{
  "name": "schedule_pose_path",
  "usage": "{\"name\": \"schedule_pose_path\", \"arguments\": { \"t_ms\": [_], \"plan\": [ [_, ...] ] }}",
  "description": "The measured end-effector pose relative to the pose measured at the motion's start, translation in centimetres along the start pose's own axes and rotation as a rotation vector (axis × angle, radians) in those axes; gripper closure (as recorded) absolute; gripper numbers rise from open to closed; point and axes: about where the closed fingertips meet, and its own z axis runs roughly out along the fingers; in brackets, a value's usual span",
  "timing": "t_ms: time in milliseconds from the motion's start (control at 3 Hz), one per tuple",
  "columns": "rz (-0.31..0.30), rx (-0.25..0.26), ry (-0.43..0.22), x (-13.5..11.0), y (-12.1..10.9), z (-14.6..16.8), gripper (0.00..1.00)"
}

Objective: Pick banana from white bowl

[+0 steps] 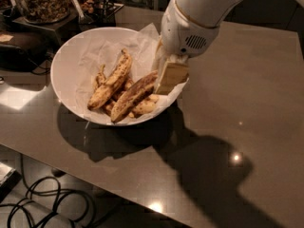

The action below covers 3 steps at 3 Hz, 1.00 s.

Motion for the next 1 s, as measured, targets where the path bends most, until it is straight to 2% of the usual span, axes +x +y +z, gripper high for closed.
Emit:
{"name": "schedule_pose_path", "arguments": {
  "t_ms": [333, 1000],
  "plan": [
    [0.015, -0.017, -0.030, -1.4, 1.5, -1.4, 1.00],
    [0.089, -0.072, -0.117, -2.5, 5.9, -2.5, 1.00]
  ]
}}
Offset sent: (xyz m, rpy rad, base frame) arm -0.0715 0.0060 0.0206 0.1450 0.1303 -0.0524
